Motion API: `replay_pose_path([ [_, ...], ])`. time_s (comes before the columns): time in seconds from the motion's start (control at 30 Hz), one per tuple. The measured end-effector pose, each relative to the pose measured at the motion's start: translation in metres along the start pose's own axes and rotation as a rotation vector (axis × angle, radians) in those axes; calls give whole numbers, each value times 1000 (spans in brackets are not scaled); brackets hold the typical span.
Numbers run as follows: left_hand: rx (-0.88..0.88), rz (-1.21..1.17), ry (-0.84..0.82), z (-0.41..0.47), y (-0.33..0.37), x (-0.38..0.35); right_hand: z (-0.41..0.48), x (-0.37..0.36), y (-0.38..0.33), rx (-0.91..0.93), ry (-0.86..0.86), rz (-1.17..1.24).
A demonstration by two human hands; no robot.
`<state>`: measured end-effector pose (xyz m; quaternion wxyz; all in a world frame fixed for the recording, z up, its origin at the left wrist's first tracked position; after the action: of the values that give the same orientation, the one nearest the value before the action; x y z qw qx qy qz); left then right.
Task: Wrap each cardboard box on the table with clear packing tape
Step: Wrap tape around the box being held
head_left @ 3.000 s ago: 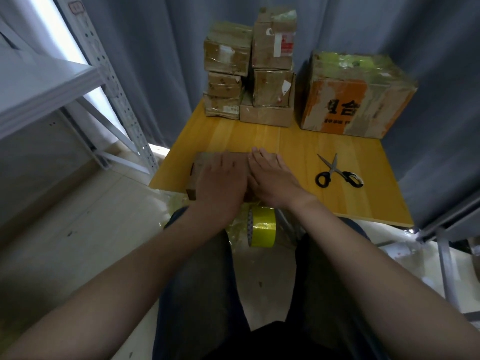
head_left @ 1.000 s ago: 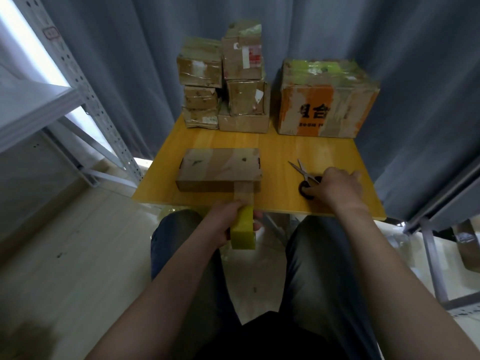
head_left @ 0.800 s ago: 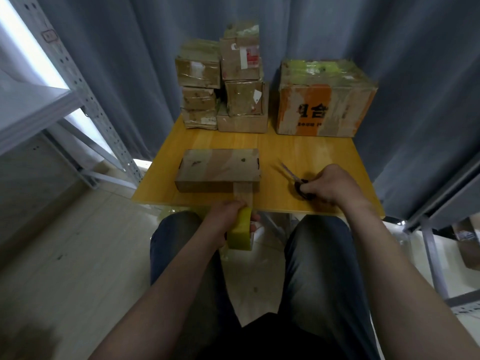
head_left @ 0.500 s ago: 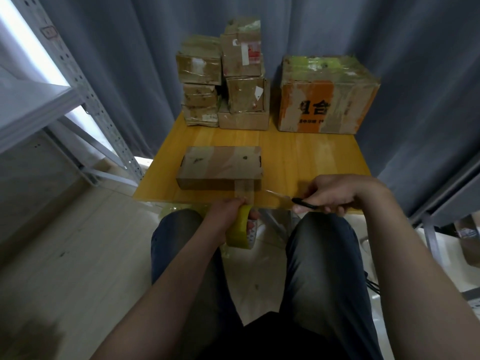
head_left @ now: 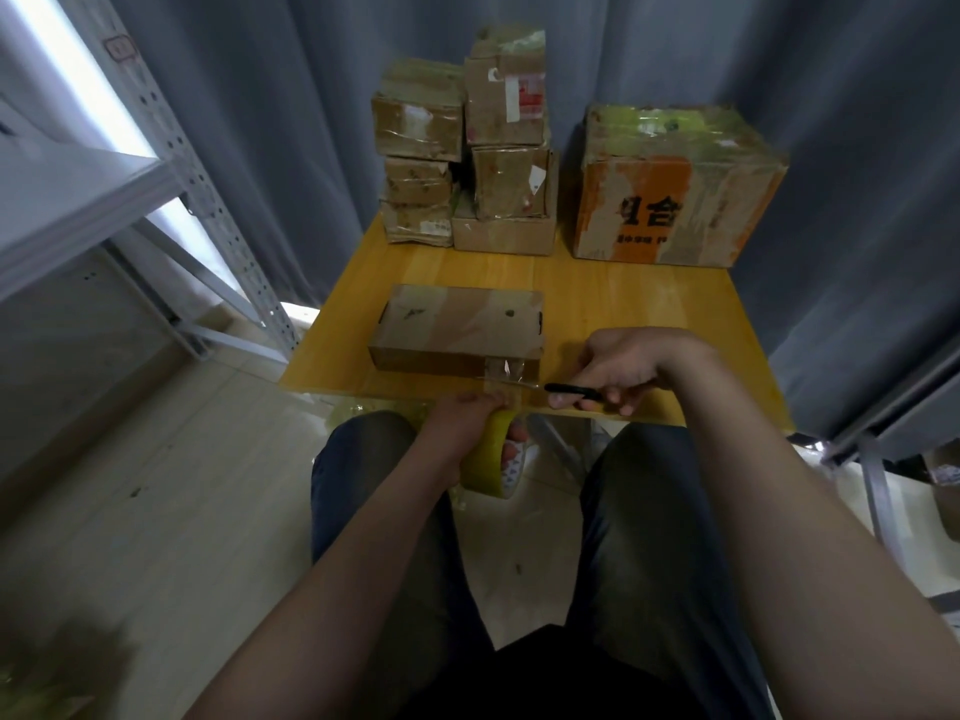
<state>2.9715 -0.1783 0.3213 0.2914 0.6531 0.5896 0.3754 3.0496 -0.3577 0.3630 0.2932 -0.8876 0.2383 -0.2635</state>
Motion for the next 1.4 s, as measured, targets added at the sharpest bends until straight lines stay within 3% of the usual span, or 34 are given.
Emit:
replay_pose_path([
  [0.37,-28,71,2,2,-2,4,-1,-11,6,10,7,156],
  [0.57,-55,270,-58,-3,-4,3,-11,-21,8,-138,-48,-98],
  [0.73,-42,344,-90,-6,-6,4,-17,-25,9,-155,-51,-118],
  [0.83,-37,445,-105,-12,-1,8,-26,-24,7,-86,-88,-106],
  [0.93,-74,463,-113,-16,12,9,-33,-17,-4,170,-142,95],
  [1.0,-150,480,-97,-16,26,11,-33,-1,-9,316,-20,293],
  [1.07,-202,445,-88,-18,42,14,-30,23,-5,339,277,406],
  [1.17,-274,390,-27,-21,66,23,-20,49,22,92,679,243],
  [1.23,-335,318,26,-22,82,30,-10,52,38,-75,684,59],
  [1.3,-365,198,49,-24,96,37,-5,55,44,-119,670,-6],
  [1.4,-393,159,166,-17,108,58,-12,58,20,110,782,-72],
])
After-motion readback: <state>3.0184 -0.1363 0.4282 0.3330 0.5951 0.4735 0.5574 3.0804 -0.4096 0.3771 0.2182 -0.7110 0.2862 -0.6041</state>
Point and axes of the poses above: each hand's wrist, its own z-axis towards the middle knuckle, its own x-axis out of the back of the hand, y = z × x, the point moved 7 cm from there along z, towards the middle knuckle, and after that the axes turned 10 degrees about z, right-handed, at the moved point
